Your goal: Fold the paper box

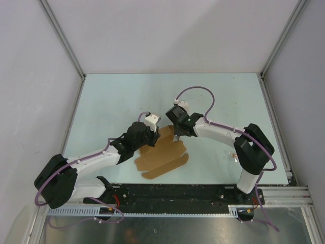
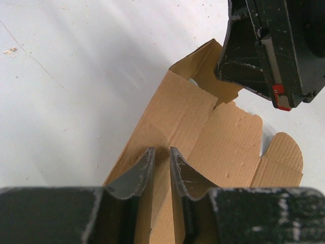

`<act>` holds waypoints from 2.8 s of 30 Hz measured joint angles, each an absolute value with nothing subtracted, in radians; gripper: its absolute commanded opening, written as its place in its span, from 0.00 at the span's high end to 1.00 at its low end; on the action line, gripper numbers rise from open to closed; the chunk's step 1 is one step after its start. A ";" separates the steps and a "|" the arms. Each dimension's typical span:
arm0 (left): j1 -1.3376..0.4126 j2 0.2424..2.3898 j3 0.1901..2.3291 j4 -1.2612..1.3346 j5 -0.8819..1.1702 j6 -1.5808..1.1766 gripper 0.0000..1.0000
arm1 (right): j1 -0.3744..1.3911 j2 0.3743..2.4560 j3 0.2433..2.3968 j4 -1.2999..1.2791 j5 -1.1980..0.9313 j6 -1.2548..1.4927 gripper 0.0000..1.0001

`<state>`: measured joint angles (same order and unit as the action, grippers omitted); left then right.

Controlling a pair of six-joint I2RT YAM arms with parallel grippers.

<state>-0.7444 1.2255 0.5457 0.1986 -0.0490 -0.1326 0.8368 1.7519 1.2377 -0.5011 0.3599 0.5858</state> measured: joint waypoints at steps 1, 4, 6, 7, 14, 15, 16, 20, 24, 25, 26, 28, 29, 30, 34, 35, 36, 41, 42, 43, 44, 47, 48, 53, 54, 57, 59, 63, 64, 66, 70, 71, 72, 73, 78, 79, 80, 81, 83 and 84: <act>-0.744 1.225 0.546 0.199 -0.049 -0.133 0.77 | 0.838 1.751 1.236 -0.498 0.362 0.582 1.00; -0.744 1.225 0.546 0.199 -0.049 -0.133 0.77 | 0.841 1.747 1.229 -0.491 0.369 0.571 1.00; -0.744 1.225 0.546 0.199 -0.049 -0.133 0.77 | 0.844 1.746 1.227 -0.488 0.373 0.565 1.00; -0.744 1.225 0.546 0.199 -0.049 -0.133 0.77 | 0.844 1.746 1.227 -0.487 0.374 0.564 1.00; -0.744 1.225 0.546 0.199 -0.050 -0.133 0.75 | 0.848 1.746 1.225 -0.481 0.385 0.528 1.00; -0.744 1.225 0.546 0.199 -0.050 -0.133 0.75 | 0.848 1.746 1.224 -0.480 0.387 0.514 1.00; -0.744 1.225 0.546 0.199 -0.051 -0.133 0.75 | 0.848 1.746 1.224 -0.480 0.388 0.501 1.00; -0.744 1.202 0.538 0.197 -0.072 -0.138 0.73 | 0.837 1.746 1.223 -0.477 0.396 0.430 1.00; -0.746 1.118 0.489 0.186 -0.129 -0.149 0.69 | 0.804 1.746 1.223 -0.474 0.399 0.362 1.00; -0.746 1.093 0.476 0.184 -0.140 -0.150 0.68 | 0.795 1.746 1.223 -0.473 0.402 0.342 1.00; -0.746 1.058 0.457 0.184 -0.158 -0.155 0.66 | 0.787 1.746 1.223 -0.473 0.405 0.325 1.00; -0.746 0.984 0.423 0.186 -0.193 -0.161 0.63 | 0.770 1.746 1.223 -0.467 0.409 0.288 1.00; -0.746 0.945 0.407 0.188 -0.213 -0.163 0.62 | 0.762 1.746 1.223 -0.462 0.411 0.265 1.00; -0.746 0.921 0.399 0.190 -0.227 -0.166 0.62 | 0.754 1.745 1.223 -0.455 0.411 0.242 1.00; -0.746 0.847 0.373 0.205 -0.278 -0.176 0.61 | 0.725 1.741 1.223 -0.419 0.404 0.125 1.00; -0.746 0.837 0.368 0.207 -0.289 -0.177 0.61 | 0.717 1.740 1.223 -0.407 0.393 0.089 1.00; -0.746 0.828 0.364 0.208 -0.300 -0.179 0.61 | 0.708 1.740 1.223 -0.396 0.376 0.057 1.00; -0.746 0.778 0.340 0.209 -0.345 -0.184 0.61 | 0.625 1.740 1.221 -0.344 0.224 -0.075 1.00; -0.746 0.768 0.336 0.210 -0.350 -0.184 0.61 | 0.607 1.740 1.220 -0.336 0.189 -0.109 1.00; -0.746 0.760 0.333 0.212 -0.357 -0.185 0.61 | 0.591 1.740 1.219 -0.326 0.156 -0.144 1.00; -0.746 0.754 0.330 0.216 -0.362 -0.185 0.61 | 0.577 1.740 1.218 -0.318 0.121 -0.179 1.00; -0.746 0.750 0.326 0.221 -0.368 -0.185 0.62 | 0.565 1.740 1.211 -0.306 0.012 -0.288 1.00; -0.746 0.751 0.326 0.221 -0.368 -0.185 0.62 | 0.567 1.739 1.209 -0.305 -0.016 -0.314 1.00; -0.746 0.751 0.326 0.223 -0.373 -0.185 0.62 | 0.564 1.722 1.207 -0.314 -0.181 -0.472 1.00; -0.746 0.751 0.326 0.223 -0.373 -0.185 0.62 | 0.562 1.714 1.207 -0.320 -0.209 -0.498 1.00; -0.746 0.751 0.323 0.224 -0.373 -0.185 0.62 | 0.552 1.690 1.207 -0.337 -0.278 -0.559 1.00; -0.746 0.751 0.322 0.225 -0.370 -0.184 0.62 | 0.545 1.678 1.207 -0.353 -0.321 -0.599 1.00; -0.746 0.751 0.321 0.237 -0.352 -0.184 0.62 | 0.536 1.675 1.207 -0.391 -0.365 -0.654 1.00; -0.746 0.751 0.321 0.242 -0.342 -0.184 0.62 | 0.534 1.675 1.206 -0.399 -0.371 -0.664 1.00; -0.746 0.752 0.321 0.254 -0.325 -0.183 0.62 | 0.532 1.675 1.206 -0.411 -0.389 -0.688 1.00; -0.746 0.752 0.315 0.275 -0.289 -0.183 0.62 | 0.532 1.675 1.206 -0.426 -0.417 -0.720 1.00; -0.746 0.752 0.310 0.282 -0.270 -0.182 0.62 | 0.535 1.676 1.206 -0.428 -0.420 -0.727 1.00; -0.746 0.754 0.308 0.286 -0.253 -0.180 0.62 | 0.537 1.676 1.206 -0.429 -0.421 -0.732 1.00; -0.746 0.758 0.308 0.289 -0.237 -0.178 0.64 | 0.539 1.678 1.206 -0.430 -0.420 -0.735 1.00; -0.746 0.827 0.308 0.312 -0.170 -0.173 0.69 | 0.556 1.686 1.206 -0.429 -0.418 -0.739 1.00; -0.746 0.839 0.308 0.312 -0.160 -0.172 0.71 | 0.559 1.689 1.206 -0.429 -0.415 -0.738 1.00; -0.746 0.847 0.308 0.312 -0.151 -0.172 0.72 | 0.562 1.692 1.206 -0.429 -0.413 -0.738 1.00; -0.746 0.854 0.308 0.312 -0.139 -0.171 0.73 | 0.563 1.694 1.206 -0.428 -0.410 -0.738 1.00; -0.746 0.862 0.308 0.313 -0.118 -0.165 0.74 | 0.567 1.706 1.213 -0.429 -0.406 -0.738 1.00; -0.746 0.864 0.308 0.313 -0.109 -0.163 0.74 | 0.569 1.713 1.219 -0.429 -0.403 -0.738 1.00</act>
